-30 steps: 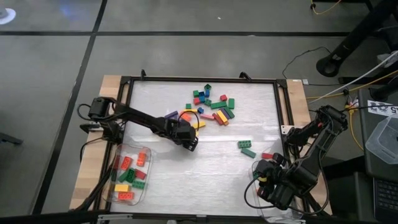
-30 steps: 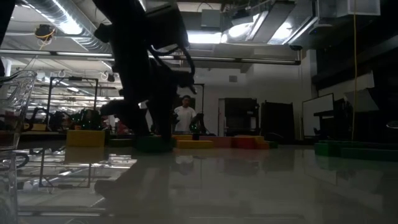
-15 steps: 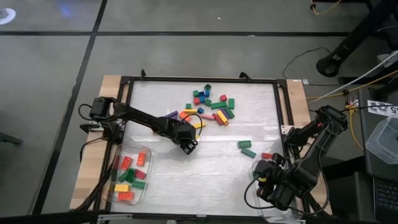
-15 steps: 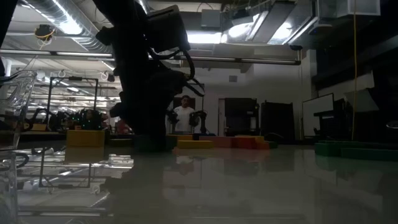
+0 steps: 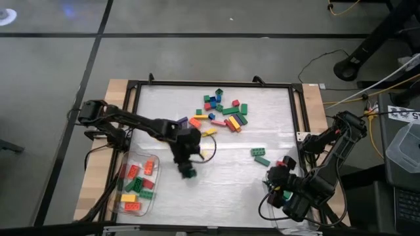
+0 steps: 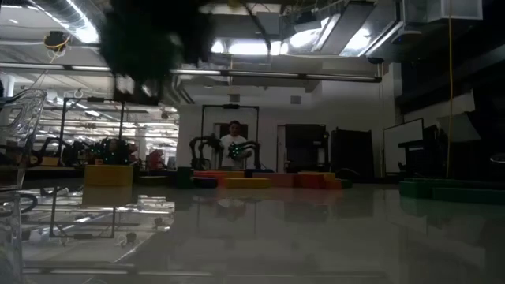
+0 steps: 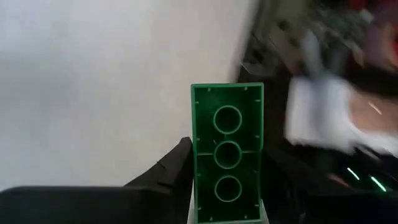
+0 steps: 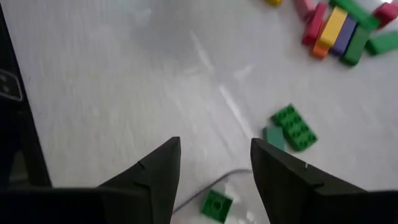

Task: Sort blocks by size
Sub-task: Put the large green game piece into the left transparent bin

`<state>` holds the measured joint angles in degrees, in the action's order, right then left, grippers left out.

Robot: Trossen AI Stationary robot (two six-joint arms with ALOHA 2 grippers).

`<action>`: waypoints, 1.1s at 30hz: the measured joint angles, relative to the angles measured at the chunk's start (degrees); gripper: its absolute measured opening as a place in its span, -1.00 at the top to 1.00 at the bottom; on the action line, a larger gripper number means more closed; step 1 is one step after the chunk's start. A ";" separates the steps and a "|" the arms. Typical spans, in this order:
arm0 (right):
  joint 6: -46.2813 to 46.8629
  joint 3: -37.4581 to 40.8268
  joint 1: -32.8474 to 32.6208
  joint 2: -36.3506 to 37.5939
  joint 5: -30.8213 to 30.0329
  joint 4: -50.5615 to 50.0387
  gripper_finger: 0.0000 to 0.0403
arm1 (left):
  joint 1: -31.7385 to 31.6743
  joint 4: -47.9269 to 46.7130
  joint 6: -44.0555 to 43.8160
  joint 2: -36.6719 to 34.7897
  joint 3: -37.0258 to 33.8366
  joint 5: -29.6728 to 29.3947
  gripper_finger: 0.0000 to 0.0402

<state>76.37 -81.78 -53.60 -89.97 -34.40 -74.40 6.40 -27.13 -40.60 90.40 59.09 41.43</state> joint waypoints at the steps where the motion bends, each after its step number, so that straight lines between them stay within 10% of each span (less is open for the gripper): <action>1: -0.29 0.00 0.00 0.00 -0.95 0.02 0.03 | 1.14 -0.57 -1.34 -0.77 0.00 2.20 0.34; 12: -2.90 0.00 0.00 -0.02 -5.09 -0.06 0.03 | 14.98 -20.59 -22.51 -8.53 0.04 9.34 0.33; 23: -3.40 0.00 0.00 -0.02 -6.57 -0.03 0.03 | 21.95 -43.38 -25.11 -9.50 0.02 -12.78 0.28; 33: -3.40 0.00 0.00 -0.02 -6.57 1.21 0.03 | 22.03 -43.29 -21.47 -9.50 0.02 -13.58 -0.03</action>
<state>72.97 -81.78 -53.60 -90.00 -40.97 -73.19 28.43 -70.42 -62.07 80.90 59.11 27.86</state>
